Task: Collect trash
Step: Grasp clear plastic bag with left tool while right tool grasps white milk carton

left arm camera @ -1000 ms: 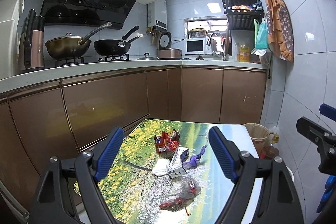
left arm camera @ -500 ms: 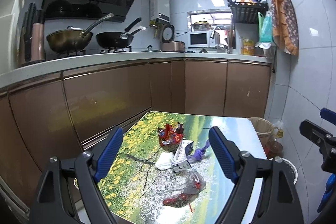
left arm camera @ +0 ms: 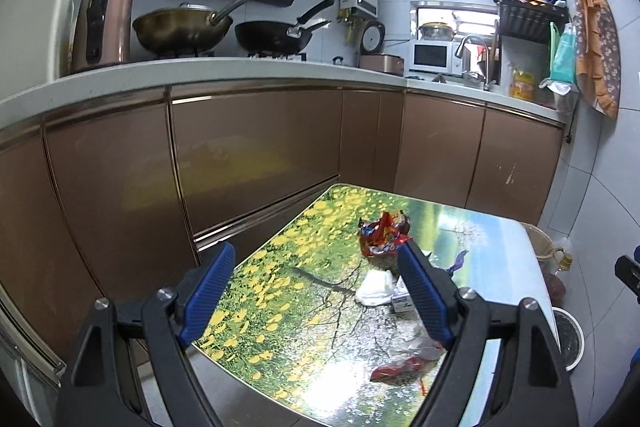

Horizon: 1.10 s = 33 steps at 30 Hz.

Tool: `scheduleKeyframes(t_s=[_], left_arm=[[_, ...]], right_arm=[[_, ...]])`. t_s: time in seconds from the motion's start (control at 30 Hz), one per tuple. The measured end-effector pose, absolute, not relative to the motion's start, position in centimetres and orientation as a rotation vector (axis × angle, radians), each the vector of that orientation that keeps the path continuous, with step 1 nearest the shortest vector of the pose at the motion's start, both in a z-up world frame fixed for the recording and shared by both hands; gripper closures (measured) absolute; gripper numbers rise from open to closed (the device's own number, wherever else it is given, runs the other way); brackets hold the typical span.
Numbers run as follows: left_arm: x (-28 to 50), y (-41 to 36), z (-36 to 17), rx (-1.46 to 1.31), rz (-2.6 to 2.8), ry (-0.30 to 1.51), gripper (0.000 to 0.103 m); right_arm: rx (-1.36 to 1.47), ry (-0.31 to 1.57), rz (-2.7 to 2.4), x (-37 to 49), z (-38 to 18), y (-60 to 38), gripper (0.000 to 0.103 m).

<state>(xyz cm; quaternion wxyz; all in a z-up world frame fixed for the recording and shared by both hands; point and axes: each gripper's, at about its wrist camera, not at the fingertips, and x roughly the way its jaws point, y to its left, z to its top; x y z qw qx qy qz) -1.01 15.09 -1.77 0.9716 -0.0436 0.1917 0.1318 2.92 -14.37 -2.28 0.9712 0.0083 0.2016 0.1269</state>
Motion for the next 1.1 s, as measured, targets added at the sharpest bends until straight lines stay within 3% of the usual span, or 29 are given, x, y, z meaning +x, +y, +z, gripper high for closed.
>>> scheduleKeyframes(t_s=[0.23,0.5,0.77,0.83,1.03,1.1], left_arm=[[1.5,14.8,-5.1,-0.090,0.143,0.504,0.020],[4.7,10.8,-10.3,-0.036,-0.135,0.662,0.020],[8.0,8.5,-15.1,-0.012,-0.269,0.782,0.022],[8.8,8.5,-15.8,-0.021,-0.281,0.802,0.026],[10.9,9.3,-18.5,-0.060,-0.308,0.879,0.061],[11.0,9.8,-18.6,-0.057,-0.303,0.861,0.078]], right_arm=[[0.052,0.479,0.292,6.0,-4.6,-14.4,0.001],[0.052,0.590,0.354,9.5,-7.7,-12.8,0.016],[0.046,0.676,0.382,12.4,-10.0,-11.4,0.020],[0.046,0.700,0.399,13.3,-10.5,-10.7,0.021],[0.068,0.770,0.490,16.4,-11.8,-8.1,0.028],[0.088,0.801,0.527,17.5,-12.4,-7.0,0.031]])
